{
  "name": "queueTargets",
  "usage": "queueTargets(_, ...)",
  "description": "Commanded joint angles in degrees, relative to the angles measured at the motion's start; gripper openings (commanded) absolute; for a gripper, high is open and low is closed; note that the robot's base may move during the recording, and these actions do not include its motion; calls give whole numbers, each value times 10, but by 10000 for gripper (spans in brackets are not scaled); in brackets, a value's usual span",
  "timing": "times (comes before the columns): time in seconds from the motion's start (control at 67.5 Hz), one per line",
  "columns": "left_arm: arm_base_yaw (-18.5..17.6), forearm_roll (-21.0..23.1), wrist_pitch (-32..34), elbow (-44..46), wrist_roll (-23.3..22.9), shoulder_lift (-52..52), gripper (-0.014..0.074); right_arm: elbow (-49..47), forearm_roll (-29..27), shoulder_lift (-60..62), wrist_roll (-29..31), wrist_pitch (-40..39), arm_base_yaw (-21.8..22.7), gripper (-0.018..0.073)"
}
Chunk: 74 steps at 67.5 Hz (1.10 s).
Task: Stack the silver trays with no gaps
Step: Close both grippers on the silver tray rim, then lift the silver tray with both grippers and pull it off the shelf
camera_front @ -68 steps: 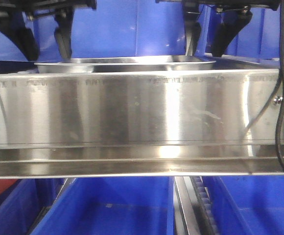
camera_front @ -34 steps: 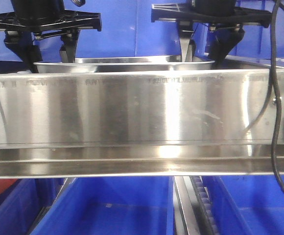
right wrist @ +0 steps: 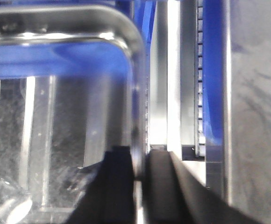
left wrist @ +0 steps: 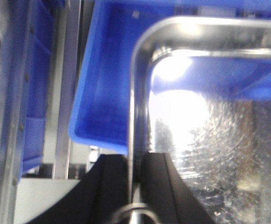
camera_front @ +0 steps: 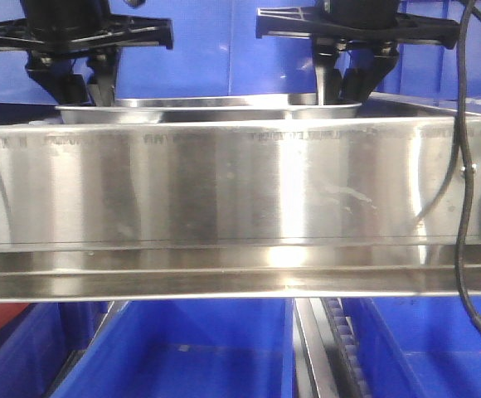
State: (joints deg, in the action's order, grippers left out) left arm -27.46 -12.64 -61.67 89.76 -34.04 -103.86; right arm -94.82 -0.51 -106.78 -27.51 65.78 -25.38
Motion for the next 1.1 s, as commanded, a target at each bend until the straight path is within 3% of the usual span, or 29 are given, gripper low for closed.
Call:
queueTargets(0.0,-2,0,-9,0,12,0,-6,-5,5,4,2,-6,0,-24)
queueTargets(0.37,-14,4,-32,29,4,73,-6,-26,5,74,-5,-3,-9,-24)
queueTargets(0.489,-35,-15,-35,31,-21,114,-6,-26,62,112,-50,4,-33,-24)
queueTargets(0.666,-90,-58,-55,29,-76,163,-6,-13,83,163,-81,21,-85,-24)
queueTargets(0.815,-148,-136,-83,4,-145,210,-6,45,180,213,-163,24,-139,-24)
queueTargets(1.081,-258,-189,-83,-66,-238,273,-6,120,240,300,-246,16,-226,-24)
